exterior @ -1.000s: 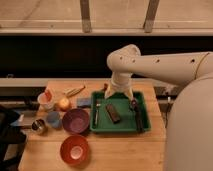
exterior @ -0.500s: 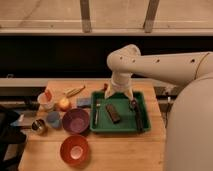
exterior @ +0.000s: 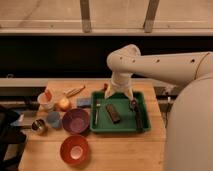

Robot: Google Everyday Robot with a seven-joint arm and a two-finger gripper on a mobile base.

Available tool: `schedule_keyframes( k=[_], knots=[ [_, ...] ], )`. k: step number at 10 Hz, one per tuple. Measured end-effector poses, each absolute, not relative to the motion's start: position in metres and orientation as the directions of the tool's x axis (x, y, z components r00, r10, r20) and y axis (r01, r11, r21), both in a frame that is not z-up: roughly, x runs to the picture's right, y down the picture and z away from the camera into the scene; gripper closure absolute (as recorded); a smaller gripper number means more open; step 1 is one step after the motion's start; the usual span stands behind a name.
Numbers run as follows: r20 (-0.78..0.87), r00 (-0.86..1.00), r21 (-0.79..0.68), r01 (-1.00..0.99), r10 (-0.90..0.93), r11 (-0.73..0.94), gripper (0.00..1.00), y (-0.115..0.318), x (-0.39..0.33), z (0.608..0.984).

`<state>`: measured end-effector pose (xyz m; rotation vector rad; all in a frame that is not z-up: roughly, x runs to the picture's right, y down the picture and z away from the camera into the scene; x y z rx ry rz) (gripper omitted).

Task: Stack bowls into tray

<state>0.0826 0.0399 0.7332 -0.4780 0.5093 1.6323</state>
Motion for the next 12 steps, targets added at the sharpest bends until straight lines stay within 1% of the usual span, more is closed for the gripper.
schedule_keyframes(
  k=[10,12],
  knots=[
    [-0.58,-0.113,0.051,-0.993,0.806,-0.102,0.22,0.04,0.082,0.733],
    [-0.598,-0.058,0.001,-0.997,0.8,-0.072,0.22,0.041,0.063,0.733]
  ],
)
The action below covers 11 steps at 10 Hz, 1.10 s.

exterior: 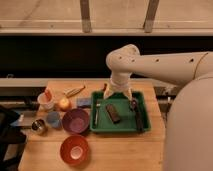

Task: Stack bowls into tray

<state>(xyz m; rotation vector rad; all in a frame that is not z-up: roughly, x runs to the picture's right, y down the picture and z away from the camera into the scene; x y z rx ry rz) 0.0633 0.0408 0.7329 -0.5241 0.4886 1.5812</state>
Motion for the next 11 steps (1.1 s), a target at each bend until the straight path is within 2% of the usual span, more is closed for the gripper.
schedule_keyframes(
  k=[3,6,9,11],
  knots=[
    [-0.608,0.072,-0.117,-0.993,0.79,0.001,0.22,0.046,-0.002,0.726],
    [-0.597,0.235,-0.242,-0.964,0.767,0.108,0.22,0.071,-0.062,0.7],
    [-0.587,0.406,-0.364,-0.905,0.701,0.219,0.22,0.105,-0.101,0.67],
    [-0.588,0.412,-0.367,-0.903,0.696,0.225,0.22,0.107,-0.1,0.669]
  ],
)
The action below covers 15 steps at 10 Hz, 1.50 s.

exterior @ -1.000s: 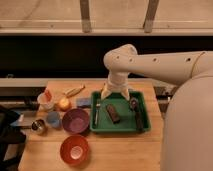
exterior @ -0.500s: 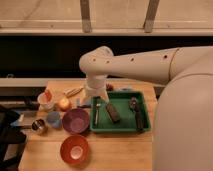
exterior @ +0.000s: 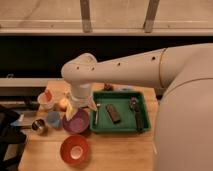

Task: Stack bowls into tray

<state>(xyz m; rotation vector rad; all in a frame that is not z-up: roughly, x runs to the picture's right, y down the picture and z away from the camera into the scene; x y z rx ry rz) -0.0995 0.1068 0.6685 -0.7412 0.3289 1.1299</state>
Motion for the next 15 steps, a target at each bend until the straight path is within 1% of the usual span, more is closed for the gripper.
schedule_keyframes(
  k=[3,4,7,9,11,13,15],
  knots=[
    [-0.595,0.414,-0.369,-0.902,0.689,0.223,0.22,0.109,-0.101,0.669],
    [-0.612,0.415,-0.372,-0.902,0.673,0.218,0.22,0.116,-0.103,0.671],
    [-0.663,0.434,-0.406,-0.893,0.61,0.194,0.22,0.166,-0.123,0.673],
    [-0.696,0.432,-0.431,-0.89,0.573,0.148,0.22,0.207,-0.141,0.67],
    [-0.728,0.42,-0.436,-0.894,0.542,0.106,0.22,0.234,-0.147,0.67],
    [-0.769,0.4,-0.422,-0.904,0.499,0.074,0.22,0.258,-0.148,0.678],
    [-0.817,0.347,-0.379,-0.925,0.461,0.025,0.22,0.277,-0.13,0.692]
  ],
)
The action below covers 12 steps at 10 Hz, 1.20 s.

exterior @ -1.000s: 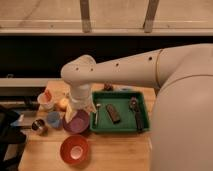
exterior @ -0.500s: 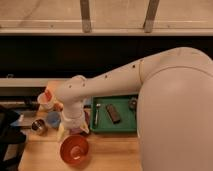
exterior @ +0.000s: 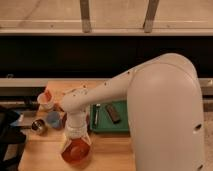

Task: Stack bowls into tray

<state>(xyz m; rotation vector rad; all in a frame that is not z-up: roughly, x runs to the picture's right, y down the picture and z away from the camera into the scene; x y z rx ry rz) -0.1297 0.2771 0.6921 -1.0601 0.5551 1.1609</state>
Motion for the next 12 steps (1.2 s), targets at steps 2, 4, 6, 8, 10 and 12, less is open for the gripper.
schedule_keyframes(
  k=[2,4,6,8,10,12],
  knots=[
    [-0.839,0.305,-0.343,-0.939,0.452,-0.004,0.22,0.282,-0.116,0.696],
    [-0.852,0.27,-0.311,-0.95,0.448,-0.019,0.22,0.282,-0.104,0.697],
    [-0.855,0.256,-0.297,-0.955,0.45,-0.021,0.22,0.279,-0.099,0.697],
    [-0.85,0.241,-0.281,-0.96,0.468,-0.015,0.22,0.271,-0.094,0.691],
    [-0.83,0.234,-0.273,-0.962,0.506,-0.002,0.22,0.255,-0.09,0.676],
    [-0.813,0.232,-0.266,-0.964,0.533,0.015,0.22,0.242,-0.089,0.664]
  ],
)
